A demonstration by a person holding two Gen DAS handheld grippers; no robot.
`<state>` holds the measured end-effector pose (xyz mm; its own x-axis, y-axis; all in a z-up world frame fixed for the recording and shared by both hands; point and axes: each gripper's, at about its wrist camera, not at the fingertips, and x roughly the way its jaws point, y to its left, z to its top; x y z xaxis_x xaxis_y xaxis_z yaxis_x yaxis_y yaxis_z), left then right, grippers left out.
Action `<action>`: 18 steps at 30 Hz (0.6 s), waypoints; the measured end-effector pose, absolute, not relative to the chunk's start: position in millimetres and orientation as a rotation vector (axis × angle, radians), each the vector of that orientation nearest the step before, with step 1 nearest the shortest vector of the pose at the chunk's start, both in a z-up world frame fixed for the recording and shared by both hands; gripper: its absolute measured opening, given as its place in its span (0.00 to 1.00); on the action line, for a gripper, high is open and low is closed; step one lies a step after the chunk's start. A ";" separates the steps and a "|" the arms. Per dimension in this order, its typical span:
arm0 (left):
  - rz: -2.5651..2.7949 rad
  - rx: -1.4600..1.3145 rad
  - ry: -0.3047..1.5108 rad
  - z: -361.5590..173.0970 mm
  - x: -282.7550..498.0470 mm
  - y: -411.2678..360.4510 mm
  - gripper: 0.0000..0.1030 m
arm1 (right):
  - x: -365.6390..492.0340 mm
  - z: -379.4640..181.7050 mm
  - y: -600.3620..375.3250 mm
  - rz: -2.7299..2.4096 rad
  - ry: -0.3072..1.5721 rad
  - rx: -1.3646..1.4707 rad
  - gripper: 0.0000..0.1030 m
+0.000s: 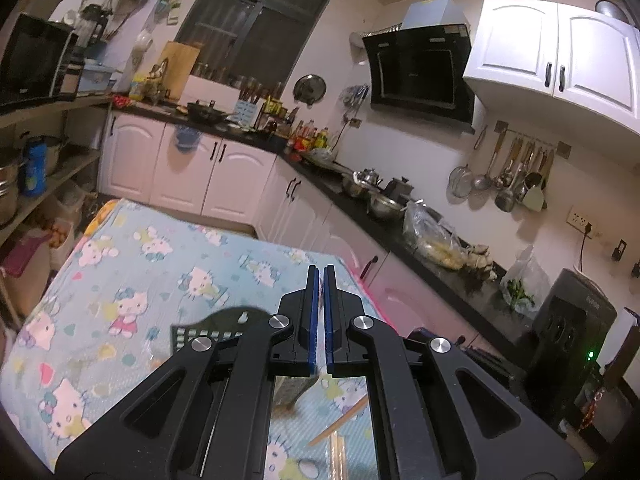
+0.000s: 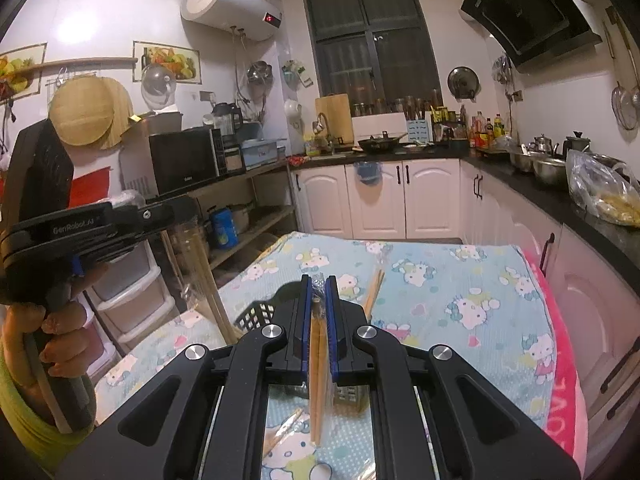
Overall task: Organize utensils
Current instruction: 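Lift the chopsticks with both tools and carry them above the holder, then lower the chopsticks into the holder slots and open both tools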
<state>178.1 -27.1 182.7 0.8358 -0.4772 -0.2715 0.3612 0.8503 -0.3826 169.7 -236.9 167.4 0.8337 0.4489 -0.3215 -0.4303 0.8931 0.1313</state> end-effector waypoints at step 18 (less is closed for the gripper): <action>-0.445 -0.328 0.251 231.0 205.3 -41.5 0.00 | 185.1 214.3 -234.7 0.475 0.239 0.064 0.07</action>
<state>205.3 -41.5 231.0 0.8733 -0.4584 -0.1647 0.3786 0.8516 -0.3626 185.1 -234.7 214.3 0.8620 0.4602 -0.2126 -0.4451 0.8878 0.1168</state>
